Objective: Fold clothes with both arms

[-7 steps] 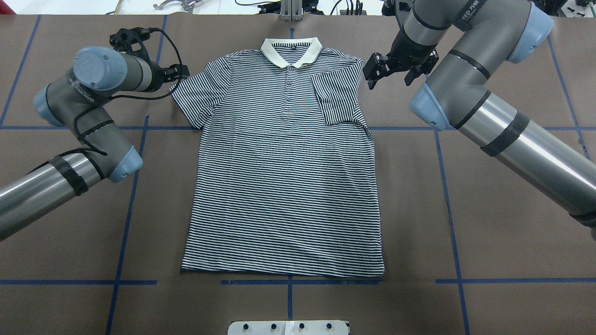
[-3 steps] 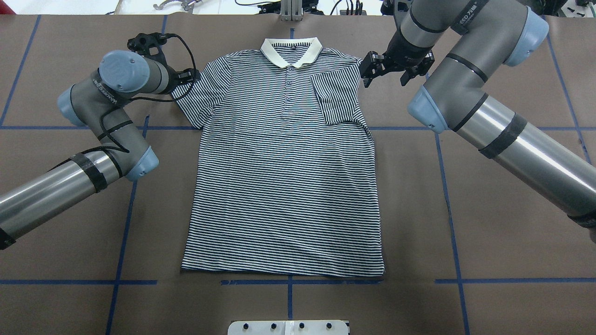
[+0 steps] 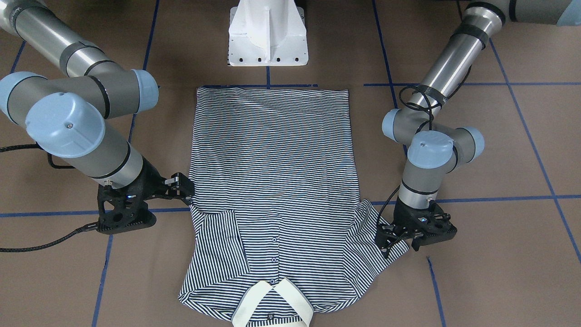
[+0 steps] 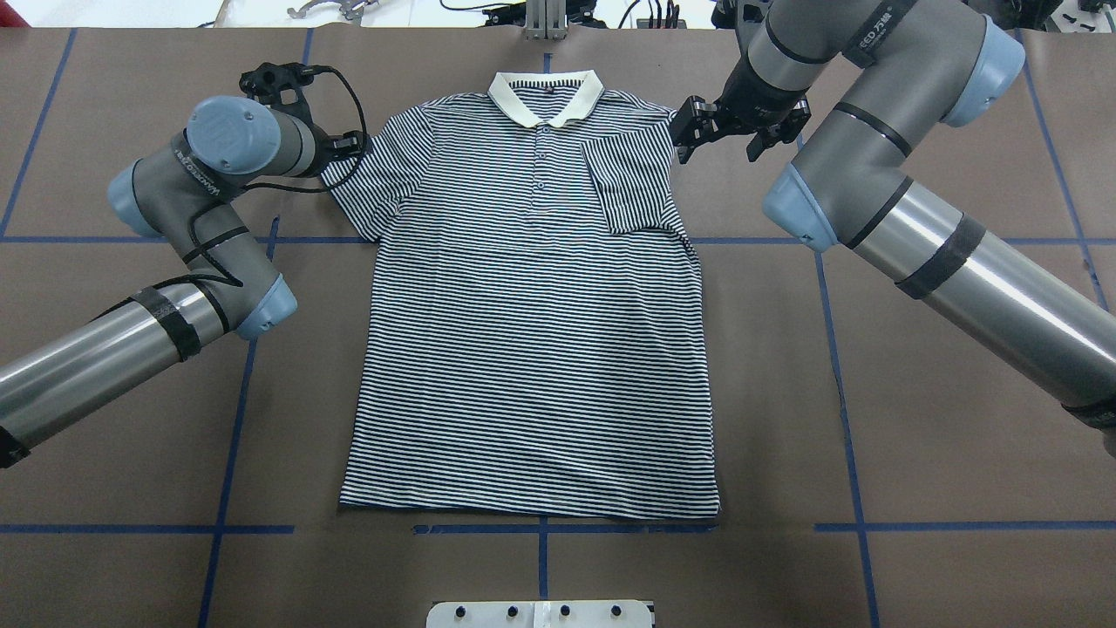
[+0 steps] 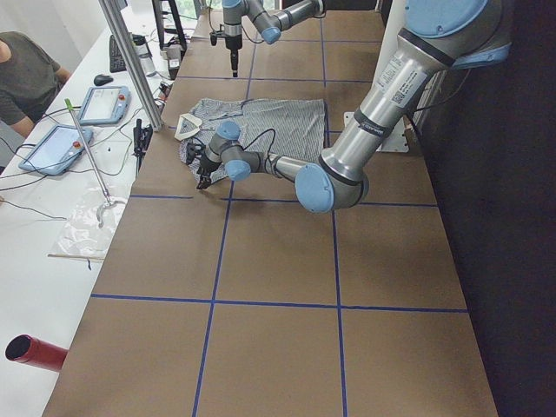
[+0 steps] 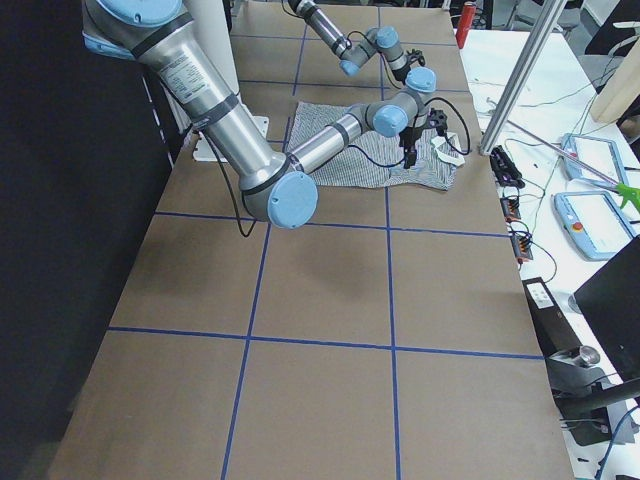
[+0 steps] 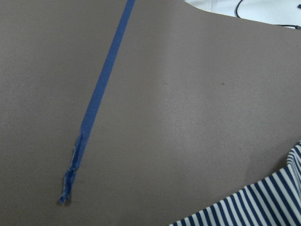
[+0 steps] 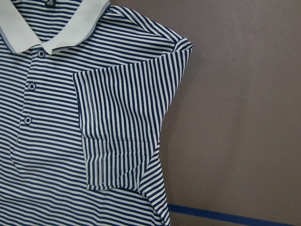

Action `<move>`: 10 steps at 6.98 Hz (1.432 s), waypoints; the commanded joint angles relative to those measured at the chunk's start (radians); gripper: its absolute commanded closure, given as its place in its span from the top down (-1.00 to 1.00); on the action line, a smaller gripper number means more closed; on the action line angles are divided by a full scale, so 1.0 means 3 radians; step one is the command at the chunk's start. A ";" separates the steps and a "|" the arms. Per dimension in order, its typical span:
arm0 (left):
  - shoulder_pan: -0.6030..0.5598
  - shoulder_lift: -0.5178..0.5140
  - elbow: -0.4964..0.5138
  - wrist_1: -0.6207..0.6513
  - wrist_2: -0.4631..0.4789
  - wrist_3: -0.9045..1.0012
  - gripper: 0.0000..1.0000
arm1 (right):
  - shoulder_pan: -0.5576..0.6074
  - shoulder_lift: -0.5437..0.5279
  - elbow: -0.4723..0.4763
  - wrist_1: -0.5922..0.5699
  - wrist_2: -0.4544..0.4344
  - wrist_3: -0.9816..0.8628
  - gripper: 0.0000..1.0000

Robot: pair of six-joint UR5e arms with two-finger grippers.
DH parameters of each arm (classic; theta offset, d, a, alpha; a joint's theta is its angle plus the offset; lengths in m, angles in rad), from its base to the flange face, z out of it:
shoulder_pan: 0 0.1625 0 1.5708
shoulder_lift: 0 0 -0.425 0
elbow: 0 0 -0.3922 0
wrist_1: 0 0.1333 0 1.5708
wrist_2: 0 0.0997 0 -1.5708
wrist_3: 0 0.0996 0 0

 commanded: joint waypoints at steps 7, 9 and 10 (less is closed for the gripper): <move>-0.0022 -0.0393 -0.0551 0.1192 -0.0230 -0.0101 -1.00 | -0.0029 -0.0018 -0.0009 0.0007 -0.0107 0.0000 1.00; 0.0059 -0.0751 -0.0426 0.1366 -0.0291 -0.0814 -1.00 | -0.0095 -0.0048 -0.0009 0.0073 -0.0250 0.0000 1.00; 0.0115 -0.1006 -0.0100 0.1346 -0.0281 -0.1152 -1.00 | -0.0090 -0.0084 0.0007 0.0103 -0.0251 0.0000 1.00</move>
